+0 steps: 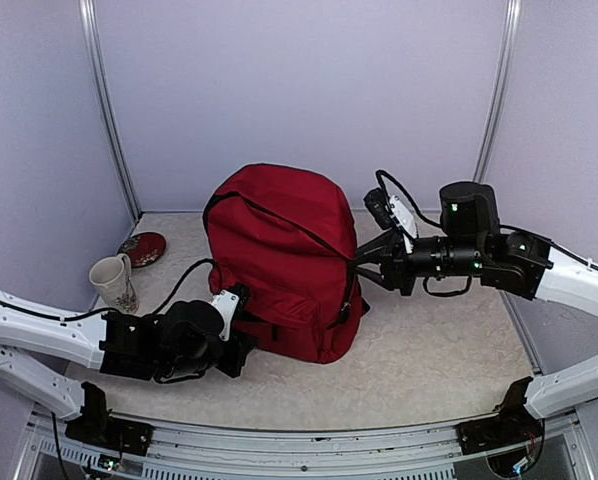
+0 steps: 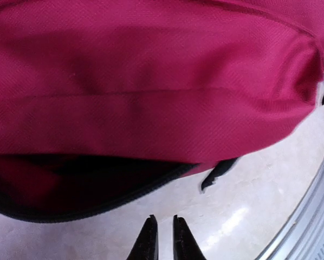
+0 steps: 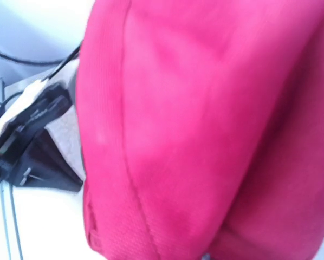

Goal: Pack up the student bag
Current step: Grab the student bag from the lower front pocket.

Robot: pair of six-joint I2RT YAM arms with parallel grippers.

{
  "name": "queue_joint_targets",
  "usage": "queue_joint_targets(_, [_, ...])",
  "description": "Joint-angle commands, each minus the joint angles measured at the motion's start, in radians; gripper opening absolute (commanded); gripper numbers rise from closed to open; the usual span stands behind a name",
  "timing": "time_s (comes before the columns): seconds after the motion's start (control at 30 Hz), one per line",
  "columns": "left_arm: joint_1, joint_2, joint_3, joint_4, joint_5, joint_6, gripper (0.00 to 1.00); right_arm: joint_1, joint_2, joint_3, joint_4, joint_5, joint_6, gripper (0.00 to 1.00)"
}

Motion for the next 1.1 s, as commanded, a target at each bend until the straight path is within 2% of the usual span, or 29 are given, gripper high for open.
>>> queue_joint_targets(0.0, [-0.046,0.035,0.028,0.227,-0.020,0.099,0.26,0.063,-0.019,0.032,0.002,0.091,-0.009,0.35])
queue_joint_targets(0.03, [-0.046,0.048,0.026,0.256,-0.004,0.107,0.41,0.080,-0.028,0.030,0.009,0.107,-0.012,0.35])
queue_joint_targets(0.1, [-0.046,0.084,0.041,0.273,-0.002,0.113,0.56,0.115,-0.050,0.018,0.027,0.132,-0.029,0.36])
queue_joint_targets(0.2, [-0.042,0.158,0.094,0.226,-0.060,0.104,0.60,0.161,-0.080,-0.014,0.044,0.139,-0.096,0.37])
queue_joint_targets(0.33, [-0.041,0.239,0.170,0.153,-0.137,0.079,0.53,0.204,-0.093,-0.045,0.073,0.126,-0.147,0.37])
queue_joint_targets(0.5, [-0.037,0.256,0.191,0.125,-0.226,0.059,0.33,0.231,-0.081,-0.044,0.093,0.075,-0.177,0.37])
queue_joint_targets(0.6, [-0.037,0.235,0.183,0.131,-0.251,0.059,0.01,0.235,-0.080,-0.044,0.095,0.062,-0.193,0.37])
queue_joint_targets(0.77, [-0.044,0.176,0.129,0.176,-0.199,0.065,0.00,0.248,-0.074,-0.054,0.107,0.023,-0.238,0.39])
queue_joint_targets(0.87, [-0.046,0.145,0.099,0.194,-0.189,0.061,0.00,0.296,-0.032,-0.068,0.159,0.028,-0.320,0.42])
queue_joint_targets(0.97, [-0.046,0.113,0.071,0.218,-0.169,0.063,0.00,0.367,0.068,-0.058,0.150,0.158,-0.477,0.48])
queue_joint_targets(1.07, [-0.046,0.088,0.049,0.247,-0.135,0.088,0.00,0.402,0.167,-0.055,0.154,0.354,-0.600,0.50])
